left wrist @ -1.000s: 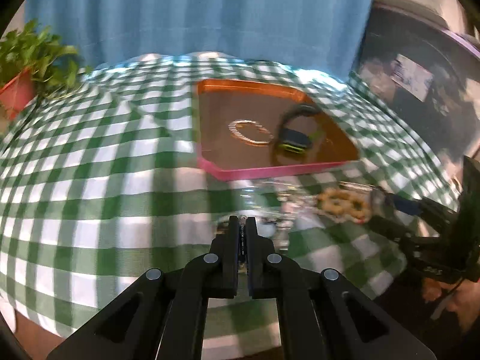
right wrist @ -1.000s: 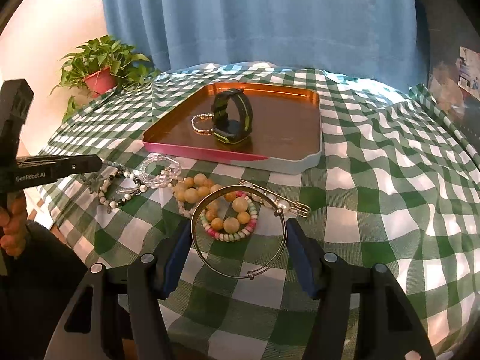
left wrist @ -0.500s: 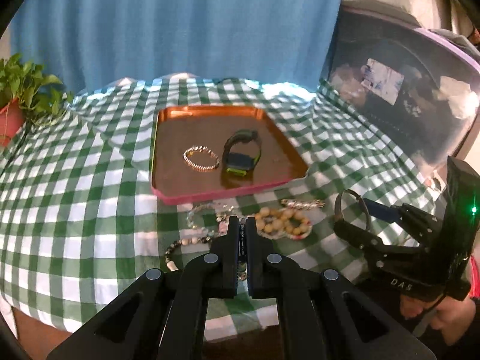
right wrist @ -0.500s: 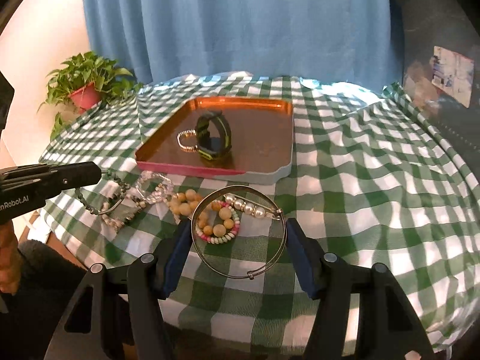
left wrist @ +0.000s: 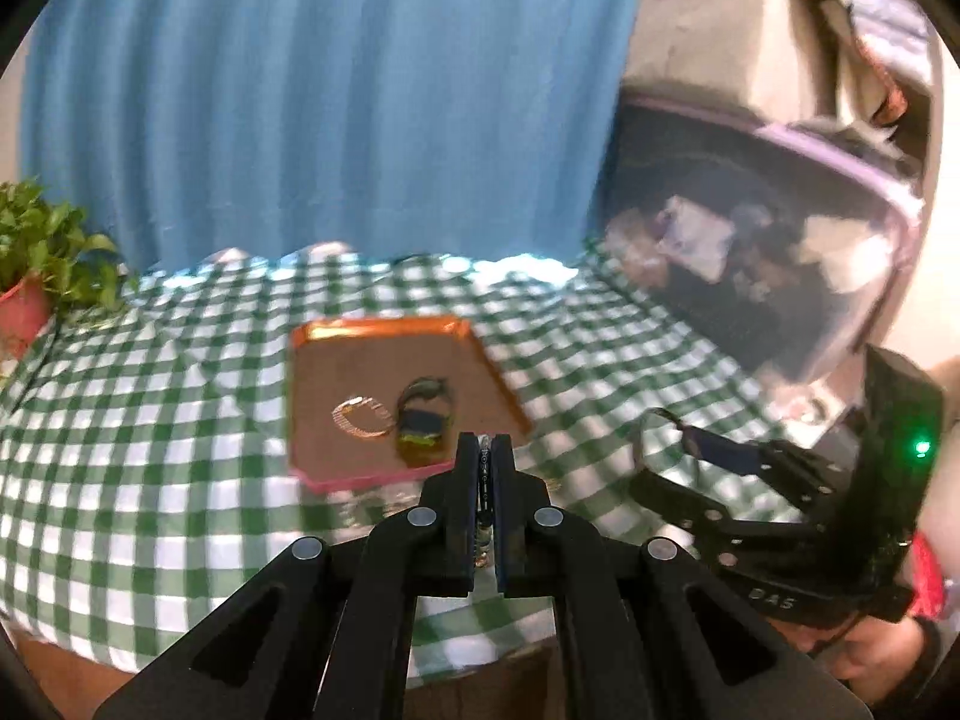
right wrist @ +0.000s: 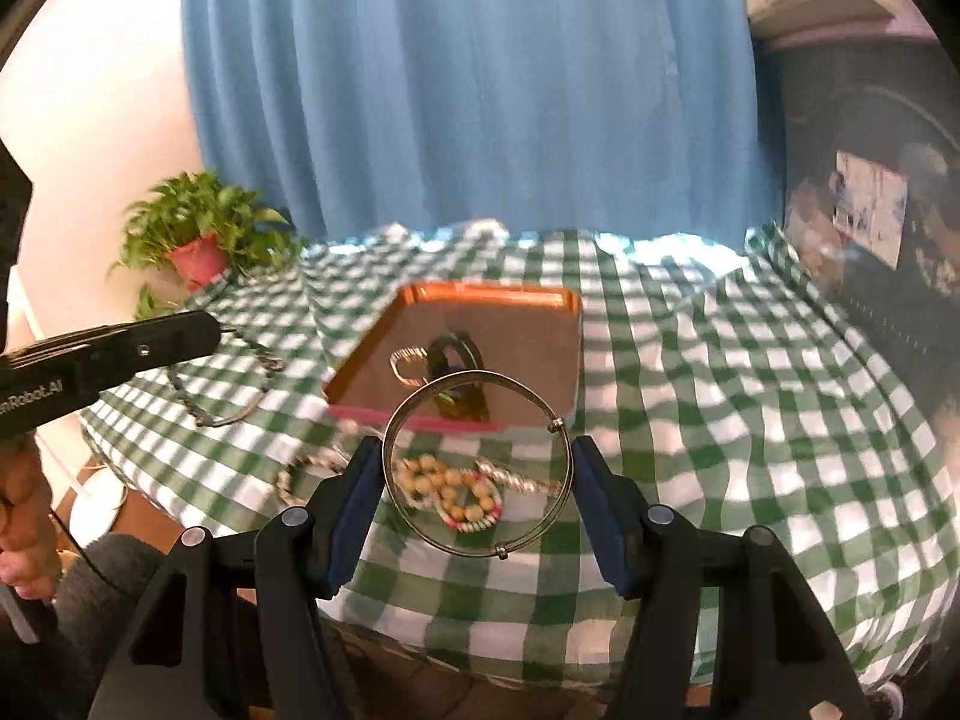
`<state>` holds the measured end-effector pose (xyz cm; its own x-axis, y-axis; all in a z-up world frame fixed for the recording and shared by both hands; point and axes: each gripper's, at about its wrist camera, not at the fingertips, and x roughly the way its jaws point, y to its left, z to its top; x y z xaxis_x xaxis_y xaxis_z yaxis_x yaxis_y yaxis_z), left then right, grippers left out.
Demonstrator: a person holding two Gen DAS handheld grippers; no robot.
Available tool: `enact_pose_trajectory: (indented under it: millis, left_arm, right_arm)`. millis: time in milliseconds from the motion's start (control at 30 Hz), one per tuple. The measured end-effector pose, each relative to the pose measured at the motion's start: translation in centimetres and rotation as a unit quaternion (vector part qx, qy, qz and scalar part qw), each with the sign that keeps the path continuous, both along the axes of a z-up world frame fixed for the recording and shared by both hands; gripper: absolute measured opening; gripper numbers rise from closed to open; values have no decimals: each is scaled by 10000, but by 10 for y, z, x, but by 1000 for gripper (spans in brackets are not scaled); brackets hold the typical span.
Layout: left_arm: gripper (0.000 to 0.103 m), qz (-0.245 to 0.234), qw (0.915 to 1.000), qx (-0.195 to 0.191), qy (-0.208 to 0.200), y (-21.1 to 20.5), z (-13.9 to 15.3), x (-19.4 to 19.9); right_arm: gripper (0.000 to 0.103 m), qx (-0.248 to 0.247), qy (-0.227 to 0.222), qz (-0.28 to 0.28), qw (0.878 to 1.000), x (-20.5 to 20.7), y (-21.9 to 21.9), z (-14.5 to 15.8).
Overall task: Organize jewelry
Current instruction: 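Carry the bangle and teal bracelet over the copper tray with both tools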
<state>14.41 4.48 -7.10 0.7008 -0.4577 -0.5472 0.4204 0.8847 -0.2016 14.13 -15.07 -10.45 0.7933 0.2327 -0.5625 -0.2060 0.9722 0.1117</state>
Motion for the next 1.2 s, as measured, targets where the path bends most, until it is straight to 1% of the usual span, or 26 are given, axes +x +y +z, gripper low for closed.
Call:
enact_pose_trajectory:
  millis: [67, 167, 233, 267, 333, 433, 533, 633, 767, 833, 933, 1033, 1133, 1200]
  left_arm:
    - [4, -49, 9997, -49, -223, 0, 14, -9]
    - [4, -87, 9990, -70, -426, -1, 27, -15]
    - [4, -25, 9988, -53, -496, -1, 30, -13]
    - [4, 2, 9988, -104, -482, 1, 29, -11]
    - [4, -6, 9990, -245, -373, 5, 25, -2]
    - [4, 32, 9992, -210, -326, 6, 17, 10]
    - [4, 41, 9993, -343, -164, 9, 6, 29]
    - [4, 126, 9991, -376, -129, 11, -2, 45]
    - [4, 159, 9988, -452, -33, 14, -15, 73]
    - [4, 228, 9985, -496, -56, 17, -16, 86]
    - [4, 296, 9974, -661, -52, 22, -15, 110]
    - [4, 383, 9973, -625, -105, 21, -16, 132]
    - [4, 599, 9961, -645, -21, 24, -27, 153]
    - [4, 673, 9954, -672, 85, 27, -38, 161]
  right_arm:
    - [58, -1, -174, 5, 9998, -7, 0, 14]
    - [58, -78, -324, 11, 9994, -11, -1, 29]
    - [58, -112, -386, -4, 9992, -11, -1, 36]
    - [58, -103, -410, 3, 9991, -10, -1, 38]
    - [58, -92, -437, -3, 9990, -7, 0, 41]
    - [58, -91, -430, 36, 9990, 1, 2, 41]
    - [58, -37, -470, 20, 9989, 11, 2, 41]
    - [58, 44, -497, 29, 9988, 23, 0, 41]
    - [58, 80, -405, 13, 9991, 47, 0, 37]
    - [58, 94, -347, 33, 9993, 60, 1, 36]
    - [58, 189, -277, 15, 9994, 81, 2, 36]
    - [58, 287, -320, -18, 9991, 101, 3, 37]
    - [58, 365, -333, -26, 9988, 122, 6, 38]
    - [58, 324, -356, 17, 9988, 131, 10, 37]
